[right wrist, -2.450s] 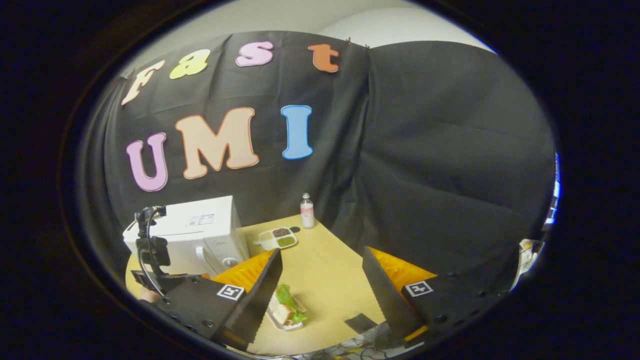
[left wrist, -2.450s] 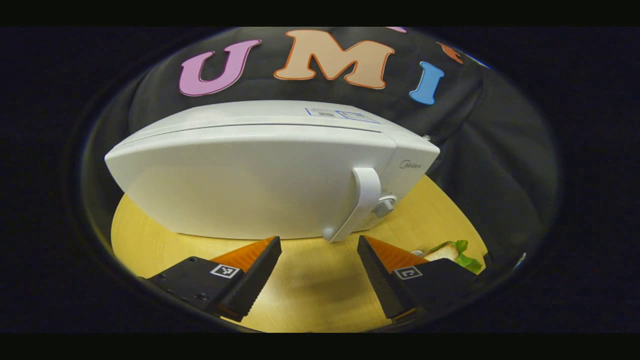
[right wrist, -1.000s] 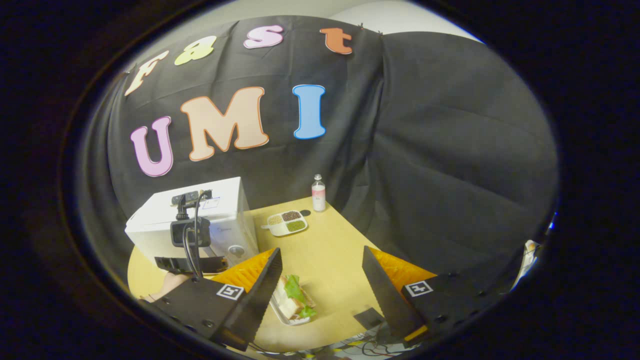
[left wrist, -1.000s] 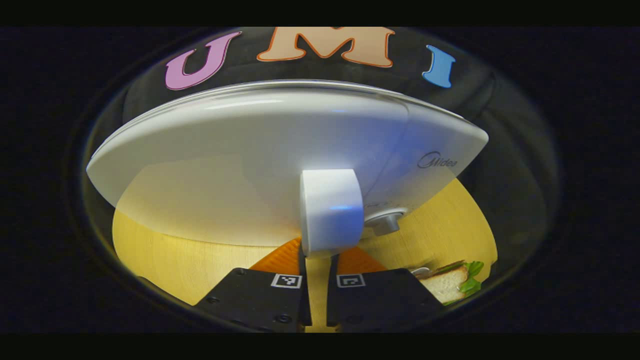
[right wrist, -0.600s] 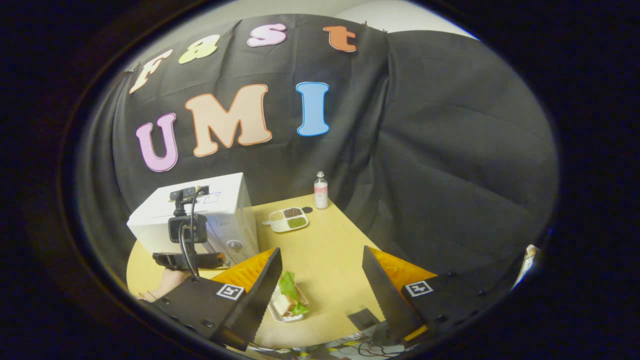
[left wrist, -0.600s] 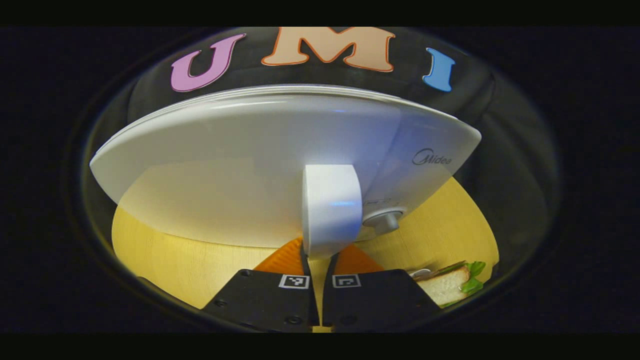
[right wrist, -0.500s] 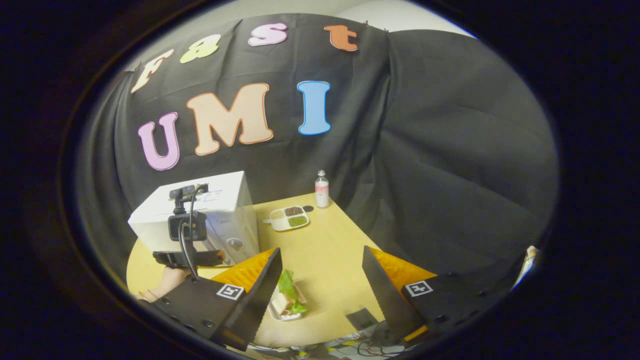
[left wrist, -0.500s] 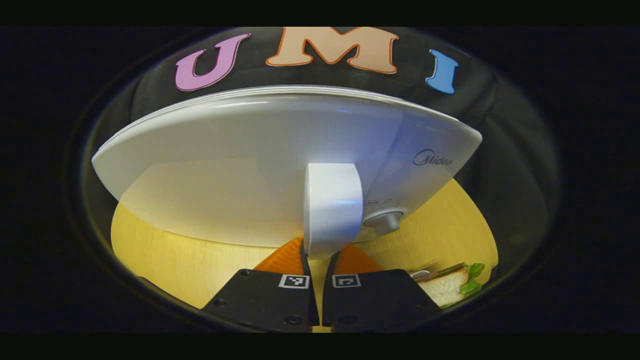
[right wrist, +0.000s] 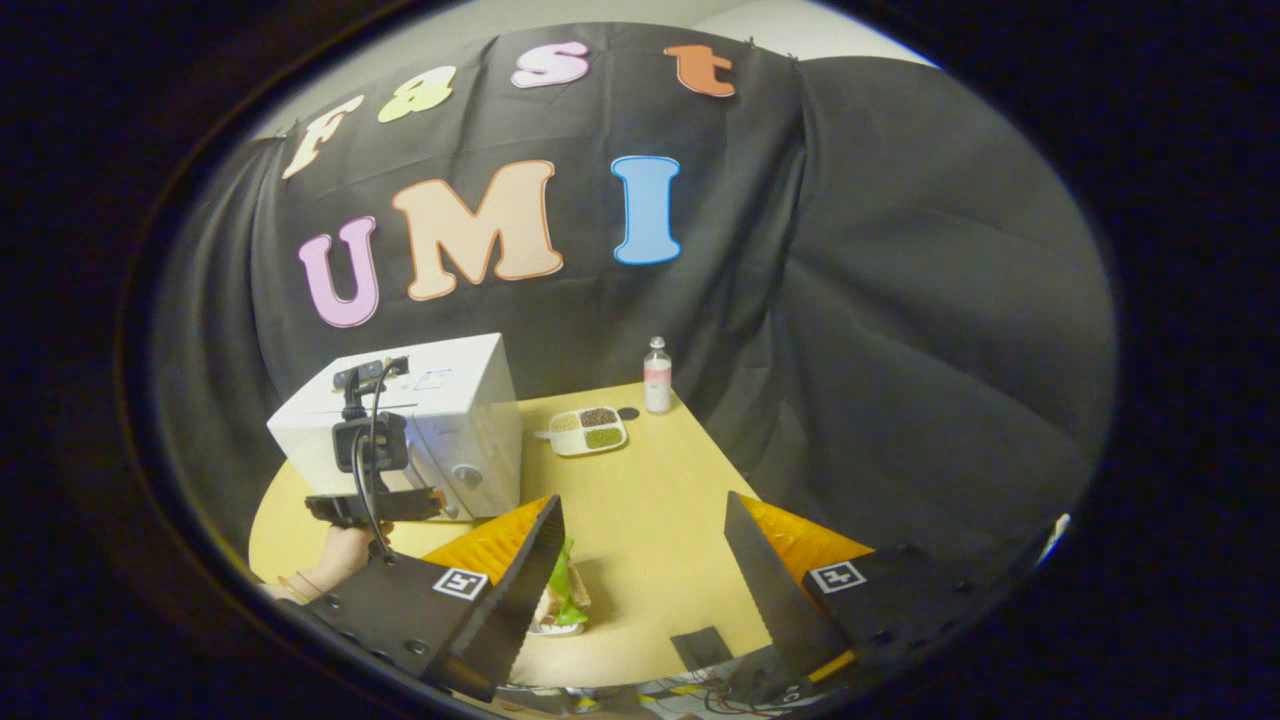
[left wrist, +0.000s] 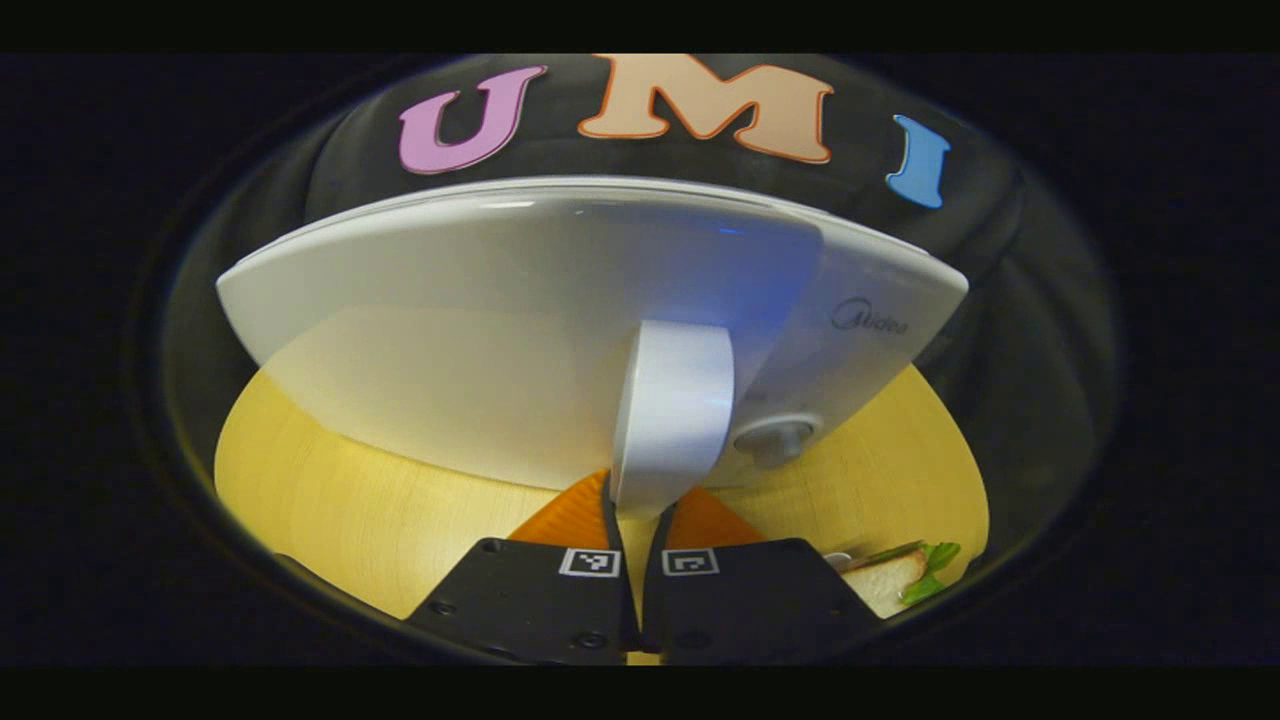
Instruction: Open the microwave oven with the left hand, put the food in, and close the microwave oven.
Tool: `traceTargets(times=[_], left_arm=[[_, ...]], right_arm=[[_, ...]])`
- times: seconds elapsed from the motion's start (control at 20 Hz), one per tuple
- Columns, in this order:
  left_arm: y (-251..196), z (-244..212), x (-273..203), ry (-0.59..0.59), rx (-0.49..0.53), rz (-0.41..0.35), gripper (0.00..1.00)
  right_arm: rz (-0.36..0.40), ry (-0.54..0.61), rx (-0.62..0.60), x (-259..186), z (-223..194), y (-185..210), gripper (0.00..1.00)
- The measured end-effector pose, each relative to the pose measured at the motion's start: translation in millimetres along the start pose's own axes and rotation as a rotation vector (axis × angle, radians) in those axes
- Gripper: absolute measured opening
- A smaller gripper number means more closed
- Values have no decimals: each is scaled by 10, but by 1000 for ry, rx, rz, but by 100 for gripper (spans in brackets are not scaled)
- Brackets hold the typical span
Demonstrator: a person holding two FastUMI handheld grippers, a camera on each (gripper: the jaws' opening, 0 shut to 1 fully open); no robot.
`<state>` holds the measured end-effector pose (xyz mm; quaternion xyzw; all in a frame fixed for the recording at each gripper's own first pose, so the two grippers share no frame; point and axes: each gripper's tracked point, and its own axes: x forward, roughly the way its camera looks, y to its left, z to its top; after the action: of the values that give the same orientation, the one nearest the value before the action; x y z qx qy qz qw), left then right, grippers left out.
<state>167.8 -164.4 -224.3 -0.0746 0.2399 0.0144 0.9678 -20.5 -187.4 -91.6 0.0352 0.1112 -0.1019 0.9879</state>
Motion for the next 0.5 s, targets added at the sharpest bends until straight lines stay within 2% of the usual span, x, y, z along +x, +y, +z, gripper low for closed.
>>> traceTargets(times=[0.15,0.2,0.25,0.3,0.35,0.4,0.5], left_arm=[[101,-218,-267,-16,24,-3,1],[135,-268,-336,-17,16,-5,1],[166,-329,-394,-11,21,-3,1],[197,-365,-448,-14,43,0,3],[229,-405,-500,-15,63,5,4],[266,-454,-558,-16,75,13,6],[338,-524,-648,-22,64,18,7]], right_arm=[[34,-3,-5,59,13,-6,94],[54,-4,-6,79,8,25,100],[71,0,-15,113,-6,48,94],[86,4,-25,141,-33,66,94],[99,5,-33,156,-47,86,100],[114,1,-38,153,-53,117,94],[141,2,-48,151,-87,175,94]])
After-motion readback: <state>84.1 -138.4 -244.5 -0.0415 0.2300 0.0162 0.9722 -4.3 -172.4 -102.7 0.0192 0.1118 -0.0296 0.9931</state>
